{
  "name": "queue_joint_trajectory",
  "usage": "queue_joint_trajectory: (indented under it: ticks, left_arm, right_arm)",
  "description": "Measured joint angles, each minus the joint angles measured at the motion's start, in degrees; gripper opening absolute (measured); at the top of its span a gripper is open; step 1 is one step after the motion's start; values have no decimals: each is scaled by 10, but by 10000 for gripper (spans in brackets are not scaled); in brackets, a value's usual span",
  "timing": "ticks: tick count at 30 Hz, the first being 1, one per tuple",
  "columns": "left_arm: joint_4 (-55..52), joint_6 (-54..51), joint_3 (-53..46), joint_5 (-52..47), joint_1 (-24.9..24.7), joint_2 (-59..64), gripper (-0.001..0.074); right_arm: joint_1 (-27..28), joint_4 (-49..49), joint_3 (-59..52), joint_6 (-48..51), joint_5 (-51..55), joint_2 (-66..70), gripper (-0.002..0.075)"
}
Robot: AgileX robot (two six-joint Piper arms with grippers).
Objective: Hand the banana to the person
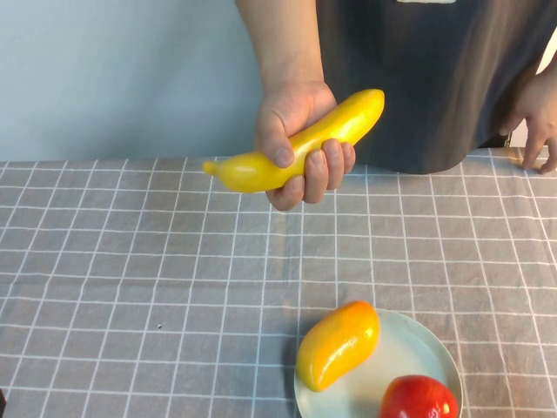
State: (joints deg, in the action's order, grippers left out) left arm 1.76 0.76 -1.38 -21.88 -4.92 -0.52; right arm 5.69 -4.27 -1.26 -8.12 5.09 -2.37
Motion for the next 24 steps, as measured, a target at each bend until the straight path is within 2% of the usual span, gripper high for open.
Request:
queue_joint_trajectory:
  ticks: [8,24]
  left_arm:
    - [0,0,0,0,0,0,0]
    - [0,0,0,0,0,0,0]
  right_arm:
    - [0,-5,0,0,139,1,-9]
    - [0,-10,1,-1,141,2,-9]
